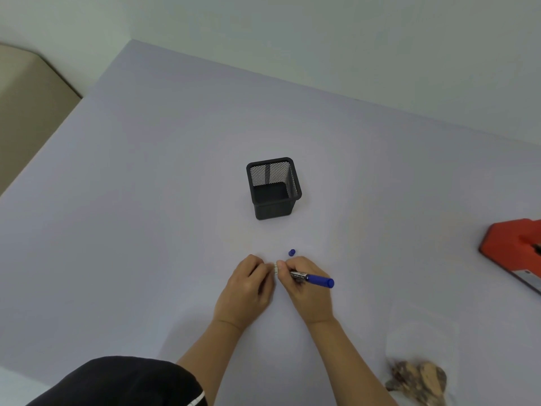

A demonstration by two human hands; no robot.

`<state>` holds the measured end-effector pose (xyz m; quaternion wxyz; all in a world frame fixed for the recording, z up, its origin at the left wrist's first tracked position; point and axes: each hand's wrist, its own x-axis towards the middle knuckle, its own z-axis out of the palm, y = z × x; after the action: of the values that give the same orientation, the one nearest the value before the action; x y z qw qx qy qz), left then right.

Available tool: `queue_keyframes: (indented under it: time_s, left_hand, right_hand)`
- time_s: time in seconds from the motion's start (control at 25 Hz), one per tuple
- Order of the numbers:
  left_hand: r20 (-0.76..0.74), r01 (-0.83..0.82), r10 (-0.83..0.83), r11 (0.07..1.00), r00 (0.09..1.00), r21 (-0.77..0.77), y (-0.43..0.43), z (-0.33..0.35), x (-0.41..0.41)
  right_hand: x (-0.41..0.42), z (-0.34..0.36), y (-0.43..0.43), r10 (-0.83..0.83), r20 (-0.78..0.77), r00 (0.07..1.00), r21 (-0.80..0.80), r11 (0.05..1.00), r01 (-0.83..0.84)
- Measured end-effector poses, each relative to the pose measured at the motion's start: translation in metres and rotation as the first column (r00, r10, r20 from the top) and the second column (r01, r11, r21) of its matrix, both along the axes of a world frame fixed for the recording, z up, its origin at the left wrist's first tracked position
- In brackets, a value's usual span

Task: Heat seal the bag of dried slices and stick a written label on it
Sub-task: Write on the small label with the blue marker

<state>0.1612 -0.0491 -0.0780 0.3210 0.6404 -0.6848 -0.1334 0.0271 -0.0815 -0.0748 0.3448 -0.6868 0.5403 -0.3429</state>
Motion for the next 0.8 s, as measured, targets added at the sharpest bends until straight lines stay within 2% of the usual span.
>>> queue_keyframes:
  time_s: [0.8]
  left_hand:
    - [0.009, 0.0, 0.0, 1.0, 1.0, 0.006, 0.001, -0.0007, 0.0005]
  right_hand:
    - [0.0012, -0.0005, -0.0016, -0.027, 0.012, 1.0, -0.016, 1.0, 0.027]
